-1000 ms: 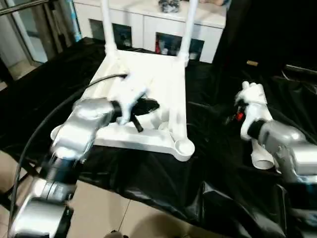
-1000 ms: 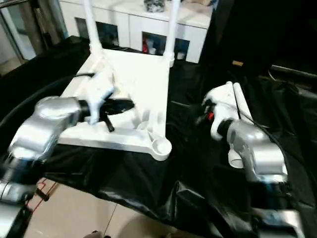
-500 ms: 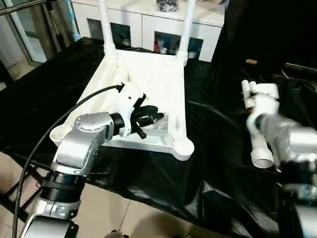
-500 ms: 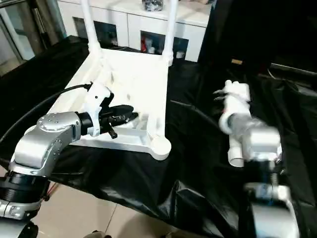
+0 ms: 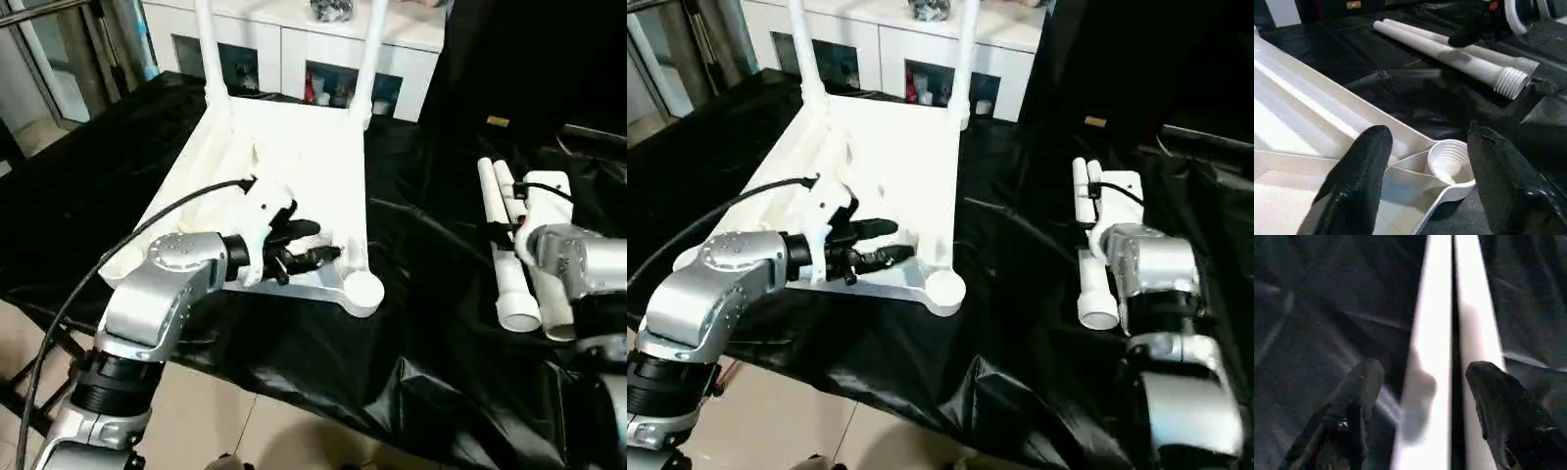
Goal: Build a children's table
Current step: Pick table leg
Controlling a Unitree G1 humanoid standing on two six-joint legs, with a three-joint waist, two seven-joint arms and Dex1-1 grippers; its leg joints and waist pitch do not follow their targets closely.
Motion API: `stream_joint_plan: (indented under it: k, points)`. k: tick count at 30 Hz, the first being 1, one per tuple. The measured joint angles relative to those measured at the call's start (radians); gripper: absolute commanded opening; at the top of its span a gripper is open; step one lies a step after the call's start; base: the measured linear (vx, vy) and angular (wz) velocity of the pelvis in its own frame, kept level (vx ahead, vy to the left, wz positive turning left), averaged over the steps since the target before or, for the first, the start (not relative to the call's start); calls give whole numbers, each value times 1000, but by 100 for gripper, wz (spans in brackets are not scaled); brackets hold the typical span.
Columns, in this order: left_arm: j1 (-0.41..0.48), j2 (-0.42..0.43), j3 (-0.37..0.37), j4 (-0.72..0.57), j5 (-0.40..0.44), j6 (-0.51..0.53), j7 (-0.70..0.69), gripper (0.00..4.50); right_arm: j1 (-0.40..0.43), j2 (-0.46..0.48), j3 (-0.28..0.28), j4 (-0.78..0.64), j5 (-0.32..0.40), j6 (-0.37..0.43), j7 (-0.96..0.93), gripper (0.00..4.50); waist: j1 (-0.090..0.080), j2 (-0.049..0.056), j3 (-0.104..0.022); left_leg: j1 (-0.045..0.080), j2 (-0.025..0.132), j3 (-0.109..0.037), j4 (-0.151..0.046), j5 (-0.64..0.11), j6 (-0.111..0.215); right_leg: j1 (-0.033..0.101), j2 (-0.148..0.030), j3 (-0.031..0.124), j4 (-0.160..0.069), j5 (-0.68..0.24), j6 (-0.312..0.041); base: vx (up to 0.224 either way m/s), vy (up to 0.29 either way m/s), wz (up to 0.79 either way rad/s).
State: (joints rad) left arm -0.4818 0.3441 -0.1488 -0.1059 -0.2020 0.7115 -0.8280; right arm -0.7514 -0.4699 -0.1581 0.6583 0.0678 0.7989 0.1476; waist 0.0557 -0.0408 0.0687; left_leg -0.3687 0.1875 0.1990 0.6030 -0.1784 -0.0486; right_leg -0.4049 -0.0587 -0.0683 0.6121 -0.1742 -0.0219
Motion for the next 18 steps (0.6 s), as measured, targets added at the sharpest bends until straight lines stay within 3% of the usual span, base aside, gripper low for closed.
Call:
stream_joint_plan:
  k: [5, 9, 18]
  points:
    - [0, 8, -16, 0, 0, -2, 0, 360, -25, -5, -10, 84, 20, 11, 40, 342, 0, -10, 0, 0, 0, 0, 0, 0, 0, 0, 0, 0, 0, 0, 0, 0, 0, 0]
    - [1, 29, -26, -7, 0, -1, -9, 360, -36, -9, -31, 164, 45, 27, 77, 342, 1, -22, -1, 0, 0, 0, 0, 0, 0, 0, 0, 0, 1, 0, 0, 0, 0, 0]
    - [7, 45, -47, -9, -1, -1, -10, 360, -47, -18, -31, 257, 44, 25, 102, 342, 2, -26, 0, 0, 0, 0, 2, 0, 0, 0, 0, 0, 2, 1, -1, 0, 0, 0]
